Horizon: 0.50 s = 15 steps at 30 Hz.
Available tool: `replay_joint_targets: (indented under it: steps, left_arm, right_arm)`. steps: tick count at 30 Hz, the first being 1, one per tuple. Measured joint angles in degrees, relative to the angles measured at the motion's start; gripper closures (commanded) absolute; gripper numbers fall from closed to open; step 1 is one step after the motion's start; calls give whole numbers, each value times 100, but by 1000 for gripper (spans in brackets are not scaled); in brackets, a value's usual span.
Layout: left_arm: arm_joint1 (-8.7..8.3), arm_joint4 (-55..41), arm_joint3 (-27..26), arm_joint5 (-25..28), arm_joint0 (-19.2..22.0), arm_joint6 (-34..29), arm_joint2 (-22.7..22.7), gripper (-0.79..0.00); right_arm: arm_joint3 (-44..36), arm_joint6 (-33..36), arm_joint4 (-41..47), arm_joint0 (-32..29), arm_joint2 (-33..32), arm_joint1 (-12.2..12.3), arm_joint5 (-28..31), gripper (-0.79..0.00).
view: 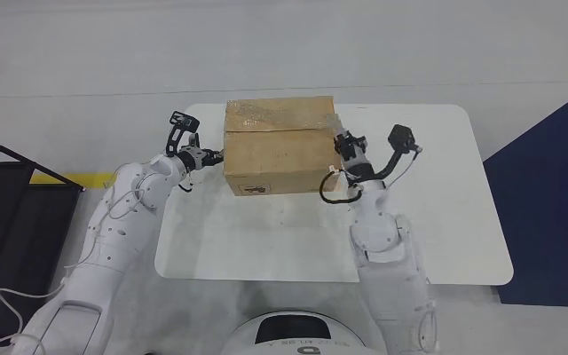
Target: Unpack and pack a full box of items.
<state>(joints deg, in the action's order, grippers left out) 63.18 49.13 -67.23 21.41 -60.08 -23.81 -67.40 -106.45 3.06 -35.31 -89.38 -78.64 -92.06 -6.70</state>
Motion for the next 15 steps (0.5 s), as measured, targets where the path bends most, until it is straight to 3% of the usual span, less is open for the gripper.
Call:
replay_joint_targets:
  steps: [5,11,15]
  left_arm:
    - [0,0,0,0,0,0,0,-785]
    - [0,0,0,0,0,0,0,-785]
    - [0,0,0,0,0,0,0,-785]
  right_arm:
    - [604,-396,371,149,-220,14,348,-785]
    - [1267,-1161,394,661,-189,6,1042,-785]
    - [1673,-1314,391,1064,-94,-5,1184,-785]
